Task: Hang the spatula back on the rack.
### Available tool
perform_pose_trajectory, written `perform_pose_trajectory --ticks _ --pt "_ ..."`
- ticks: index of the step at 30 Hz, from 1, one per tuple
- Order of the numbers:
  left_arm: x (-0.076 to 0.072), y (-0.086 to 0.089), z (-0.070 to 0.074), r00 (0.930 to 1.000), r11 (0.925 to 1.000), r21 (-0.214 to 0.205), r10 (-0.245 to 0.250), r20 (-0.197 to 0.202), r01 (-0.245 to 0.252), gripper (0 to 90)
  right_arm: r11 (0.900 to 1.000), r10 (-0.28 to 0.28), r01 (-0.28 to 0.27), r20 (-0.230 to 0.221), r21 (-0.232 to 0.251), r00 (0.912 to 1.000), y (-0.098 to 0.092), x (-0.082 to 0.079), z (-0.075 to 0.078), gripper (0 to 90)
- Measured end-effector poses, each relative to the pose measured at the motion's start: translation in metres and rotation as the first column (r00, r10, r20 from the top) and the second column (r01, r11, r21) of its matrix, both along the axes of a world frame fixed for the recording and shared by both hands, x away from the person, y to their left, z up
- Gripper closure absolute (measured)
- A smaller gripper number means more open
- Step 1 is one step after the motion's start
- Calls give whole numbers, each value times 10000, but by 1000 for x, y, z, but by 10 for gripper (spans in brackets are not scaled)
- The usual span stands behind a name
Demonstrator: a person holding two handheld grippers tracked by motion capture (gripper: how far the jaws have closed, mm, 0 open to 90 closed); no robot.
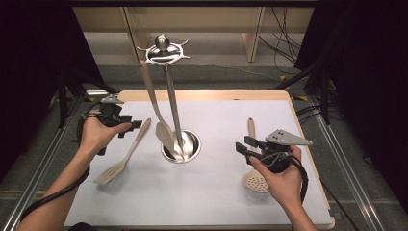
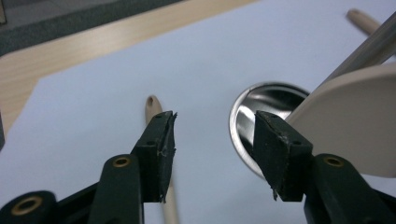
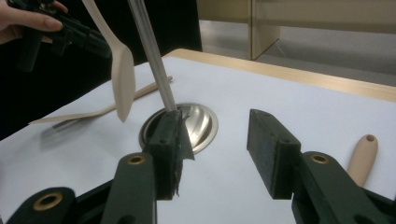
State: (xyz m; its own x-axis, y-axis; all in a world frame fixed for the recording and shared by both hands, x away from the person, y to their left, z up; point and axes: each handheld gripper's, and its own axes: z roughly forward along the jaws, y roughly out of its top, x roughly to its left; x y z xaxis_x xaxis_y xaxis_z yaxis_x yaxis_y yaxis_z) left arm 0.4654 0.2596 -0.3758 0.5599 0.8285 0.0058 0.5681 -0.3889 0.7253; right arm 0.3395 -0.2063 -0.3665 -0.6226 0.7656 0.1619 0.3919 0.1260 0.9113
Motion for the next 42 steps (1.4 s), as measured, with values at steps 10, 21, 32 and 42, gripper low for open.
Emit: perform_pose_trajectory --ticks 10,21,32,42 --pt "9 -2 -30 9803 9989 247 438 -1928 -398 509 9998 100 -103 -182 -145 9998 1 2 -2 568" --pt "22 -2 -58 9280 9919 1199 831 -3631 -419 528 9997 259 -260 -353 -36 9990 4 3 -5 568" --pt "24 5 -82 8716 9809 1612 1723 -4589 -1091 569 9997 224 -228 -466 -78 9987 4 3 -4 568" --pt "26 2 -88 8325 9591 2318 2591 -4897 -1622 661 9997 244 -247 -439 -46 9987 4 3 -4 568"
